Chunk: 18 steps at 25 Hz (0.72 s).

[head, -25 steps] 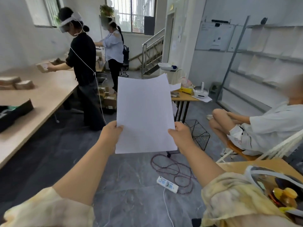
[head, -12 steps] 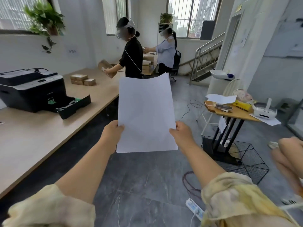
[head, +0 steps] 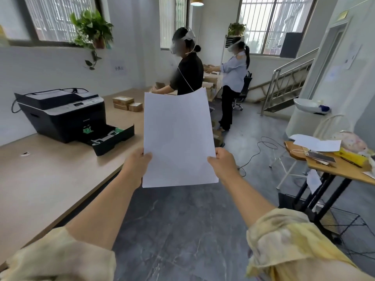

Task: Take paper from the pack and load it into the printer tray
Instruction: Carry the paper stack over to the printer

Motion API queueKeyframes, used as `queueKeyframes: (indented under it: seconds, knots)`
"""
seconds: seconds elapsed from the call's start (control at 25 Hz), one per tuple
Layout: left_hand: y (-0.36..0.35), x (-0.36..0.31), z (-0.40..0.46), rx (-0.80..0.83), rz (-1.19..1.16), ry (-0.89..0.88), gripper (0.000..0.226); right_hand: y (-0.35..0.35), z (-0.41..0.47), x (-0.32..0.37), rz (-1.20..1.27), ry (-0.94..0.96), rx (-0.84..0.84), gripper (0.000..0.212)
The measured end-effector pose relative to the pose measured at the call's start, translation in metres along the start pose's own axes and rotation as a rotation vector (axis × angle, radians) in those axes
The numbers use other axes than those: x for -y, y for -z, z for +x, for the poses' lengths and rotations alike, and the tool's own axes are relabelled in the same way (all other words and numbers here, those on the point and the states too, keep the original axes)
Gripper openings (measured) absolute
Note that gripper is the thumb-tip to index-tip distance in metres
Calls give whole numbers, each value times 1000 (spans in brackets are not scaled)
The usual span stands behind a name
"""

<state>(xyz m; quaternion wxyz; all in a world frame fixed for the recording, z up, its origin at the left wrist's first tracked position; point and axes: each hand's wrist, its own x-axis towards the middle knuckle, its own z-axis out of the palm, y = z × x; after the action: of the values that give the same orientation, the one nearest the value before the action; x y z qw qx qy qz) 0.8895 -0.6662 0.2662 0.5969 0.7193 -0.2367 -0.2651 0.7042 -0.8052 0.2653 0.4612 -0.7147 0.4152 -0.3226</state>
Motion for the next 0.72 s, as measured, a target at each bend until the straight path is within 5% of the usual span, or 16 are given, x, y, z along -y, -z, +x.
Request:
queueKeyframes:
  seconds: [0.72]
  knots:
    - [37,-14,190,-226,-102,-27,18,-118,210,35,0,142,181,12]
